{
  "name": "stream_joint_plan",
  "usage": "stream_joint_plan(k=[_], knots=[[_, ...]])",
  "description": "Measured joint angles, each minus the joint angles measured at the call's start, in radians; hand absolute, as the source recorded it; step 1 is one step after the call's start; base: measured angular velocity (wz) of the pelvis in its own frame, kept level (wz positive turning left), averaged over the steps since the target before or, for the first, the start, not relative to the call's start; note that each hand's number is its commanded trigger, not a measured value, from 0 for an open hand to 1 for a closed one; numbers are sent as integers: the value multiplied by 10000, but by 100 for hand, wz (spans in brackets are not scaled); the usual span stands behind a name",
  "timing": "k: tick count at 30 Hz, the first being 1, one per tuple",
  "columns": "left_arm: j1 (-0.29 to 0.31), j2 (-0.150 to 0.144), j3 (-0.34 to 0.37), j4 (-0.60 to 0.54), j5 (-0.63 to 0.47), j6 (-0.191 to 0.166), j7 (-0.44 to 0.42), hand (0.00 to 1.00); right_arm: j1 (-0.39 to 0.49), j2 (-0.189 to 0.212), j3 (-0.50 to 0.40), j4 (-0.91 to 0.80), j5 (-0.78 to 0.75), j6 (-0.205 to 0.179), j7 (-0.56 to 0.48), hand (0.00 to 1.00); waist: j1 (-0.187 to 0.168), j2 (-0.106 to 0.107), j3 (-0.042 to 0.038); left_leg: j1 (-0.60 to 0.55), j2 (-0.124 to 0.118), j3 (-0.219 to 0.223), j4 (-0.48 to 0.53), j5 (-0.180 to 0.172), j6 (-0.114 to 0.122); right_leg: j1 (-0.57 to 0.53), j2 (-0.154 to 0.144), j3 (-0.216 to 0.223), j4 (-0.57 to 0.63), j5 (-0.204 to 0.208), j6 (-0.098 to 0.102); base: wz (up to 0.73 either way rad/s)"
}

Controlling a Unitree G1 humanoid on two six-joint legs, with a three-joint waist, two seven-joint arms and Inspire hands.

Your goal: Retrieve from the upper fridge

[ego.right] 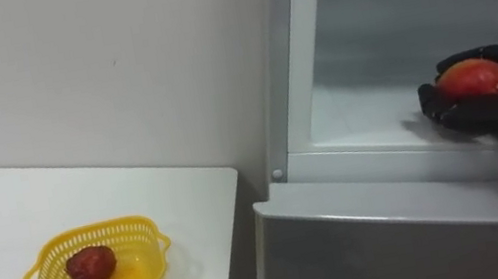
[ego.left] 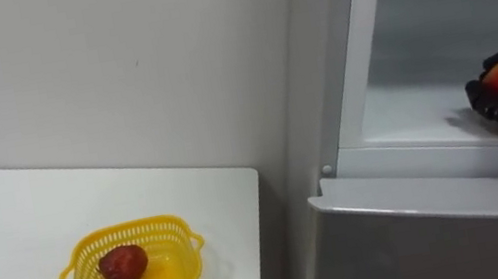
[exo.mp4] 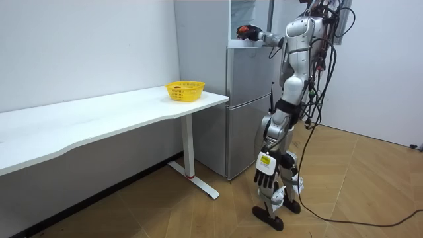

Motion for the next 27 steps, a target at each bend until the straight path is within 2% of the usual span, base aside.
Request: stream_joint_plan(k=[5, 8, 11, 14, 15, 16, 20, 21, 22, 26, 27], knots=[[-6, -1, 7, 47, 4, -5, -3, 0, 111, 0, 30, -1072, 26, 66, -127, 100, 23, -10, -9, 13, 9, -15, -72, 12, -15, -23, 18, 67, -18, -3, -3, 0], [20, -22, 2, 124, -6, -74, 25, 0, 341, 6, 25, -2348, -88, 109, -361, 100, 58, -2, -47, 3, 28, 128, -39, 13, -15, -109, 28, 80, 9, -3, -3, -5], [33, -22, -6, 215, -16, -150, 198, 0, 447, 59, 25, -3450, -120, 103, -522, 100, 49, 0, -48, -16, 38, 162, -7, 10, -12, -122, 21, 85, -2, -2, -3, -2], [35, -71, -1, 200, -11, -234, 256, 0, 515, 377, 16, -4591, -350, 97, -886, 100, 10, 77, -16, -23, 38, 189, 21, -5, 7, -119, 9, 87, -1, -1, -1, 0], [31, -125, -1, 198, -13, -286, 301, 0, 663, 416, 16, -5121, -451, 97, -991, 100, 17, 178, 17, -25, 37, 202, 18, -13, 19, -119, 2, 83, -1, -1, 0, 0], [32, -153, -1, 198, -15, -310, 316, 0, 769, 417, 16, -5407, -490, 96, -1027, 100, 21, 211, 18, -32, 37, 213, 16, -17, 24, -120, -2, 84, 0, 0, 1, 0], [44, -294, -26, 199, -16, -384, 387, 0, 1227, 656, 18, -7218, -602, 31, -1127, 100, -26, 400, -69, -60, 34, 242, -59, -25, 34, -126, -9, 100, 5, 0, 2, 0], [40, -331, -31, 200, -15, -410, 399, 0, 1231, 868, 18, -7519, -775, -74, -1219, 100, -102, 432, -73, -52, 38, 247, -51, -23, 32, -111, -6, 97, 5, 0, 2, 0], [41, -355, -34, 206, -15, -474, 395, 0, 1231, 955, 18, -7687, -891, -226, -1304, 100, -156, 455, -66, -44, 40, 252, -44, -21, 29, -100, -5, 99, 6, 0, 2, 0], [27, -397, -31, 378, -14, -700, 421, 0, 1233, 1277, 17, -8268, -1544, -372, -1762, 100, -185, 485, -52, -46, 47, 229, -19, -19, 25, -129, 18, 225, 18, 0, 1, -6], [64, -422, -33, 384, -6, -771, 439, 0, 1233, 1336, 16, -8461, -1841, -551, -1928, 100, -197, 490, -49, -51, 42, 230, -10, -20, 24, -135, 21, 259, 21, 0, 1, -4]])
